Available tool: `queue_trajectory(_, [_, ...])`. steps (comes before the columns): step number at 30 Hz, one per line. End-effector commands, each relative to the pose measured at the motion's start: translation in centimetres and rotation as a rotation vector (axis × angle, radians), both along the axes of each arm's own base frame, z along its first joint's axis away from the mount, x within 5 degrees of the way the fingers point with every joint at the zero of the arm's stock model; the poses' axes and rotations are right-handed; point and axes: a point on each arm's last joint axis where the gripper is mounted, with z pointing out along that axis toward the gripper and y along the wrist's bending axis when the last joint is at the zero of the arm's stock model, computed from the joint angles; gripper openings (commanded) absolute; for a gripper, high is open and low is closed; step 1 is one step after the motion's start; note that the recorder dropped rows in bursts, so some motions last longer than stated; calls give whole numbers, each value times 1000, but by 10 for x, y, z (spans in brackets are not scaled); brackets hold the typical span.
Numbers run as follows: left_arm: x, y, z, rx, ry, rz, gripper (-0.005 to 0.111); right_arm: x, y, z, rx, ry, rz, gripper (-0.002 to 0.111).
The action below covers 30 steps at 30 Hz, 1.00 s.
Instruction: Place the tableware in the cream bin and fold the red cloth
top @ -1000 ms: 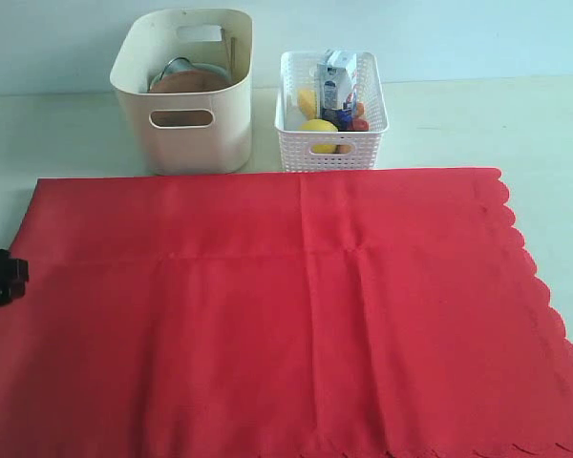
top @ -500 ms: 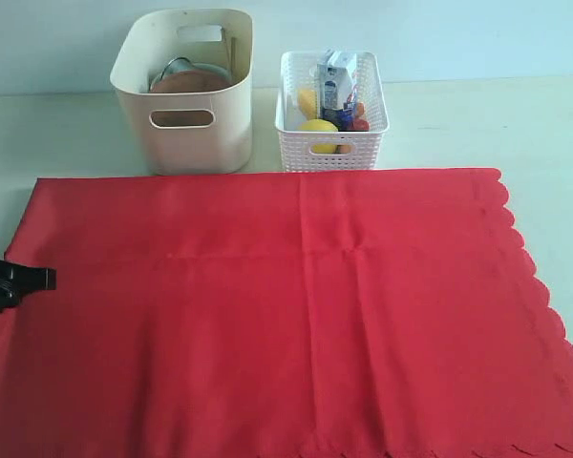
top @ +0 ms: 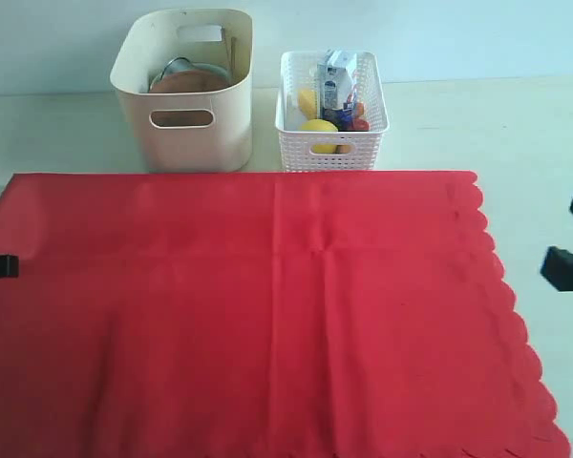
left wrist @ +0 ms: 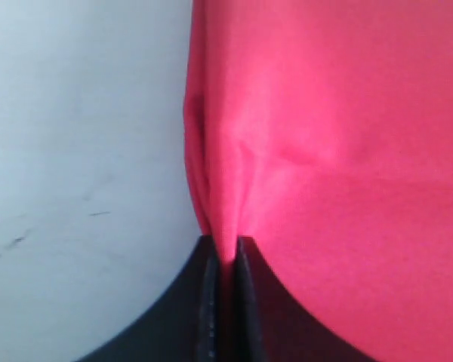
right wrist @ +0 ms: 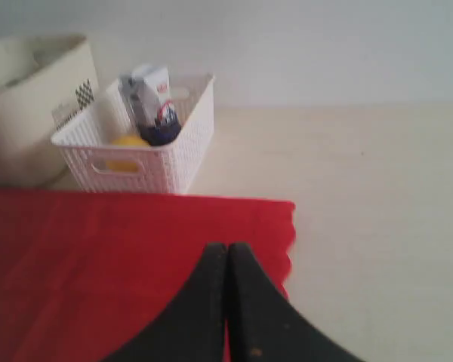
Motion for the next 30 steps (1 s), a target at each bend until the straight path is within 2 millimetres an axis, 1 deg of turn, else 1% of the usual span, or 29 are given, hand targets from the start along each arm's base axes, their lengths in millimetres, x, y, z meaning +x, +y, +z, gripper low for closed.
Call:
queue_trajectory(1, [0,22,3,-1,-13,93,0,29,17,-19,-123,164,13,0])
queue_trajectory(4, [0,23,4,-2,-18,102,0,45,27,-36,-181,268,17,0])
queue_trajectory(8, [-3,22,13,-10,-13,97,0,60,39,-58,-234,393,45,0])
queue_trajectory(9, [-4,21,17,-16,-9,99,0,63,42,-62,-243,417,60,0])
queue_trajectory(12, [-5,17,37,-37,2,87,0,68,52,-74,-273,504,138,0])
queue_trajectory(14, [-5,8,52,-45,-7,46,0,71,57,-79,-271,542,157,0])
queue_trajectory(17, [-5,-14,73,-54,-42,-46,0,73,59,-82,-275,557,160,0])
queue_trajectory(22, [-8,-63,103,-114,-95,-223,0,73,59,-83,-273,565,165,0])
queue_trajectory(24, [-9,-85,113,-151,-114,-293,0,72,59,-83,-271,574,171,0])
queue_trajectory(25, [-12,-106,123,-172,-119,-370,0,72,59,-83,-271,574,171,0])
queue_trajectory(26, [-12,-114,128,-179,-130,-398,0,72,59,-83,-271,574,171,0])
queue_trajectory(27, [-15,-132,135,-193,-149,-465,0,72,59,-83,-271,574,171,0])
queue_trajectory(28, [-17,-140,137,-204,-150,-488,0,72,59,-83,-271,574,171,0])
queue_trajectory(29, [-21,-156,142,-221,-162,-538,0,72,59,-83,-271,574,171,0])
queue_trajectory(30, [-22,-162,144,-229,-164,-555,0,72,59,-83,-271,574,171,0])
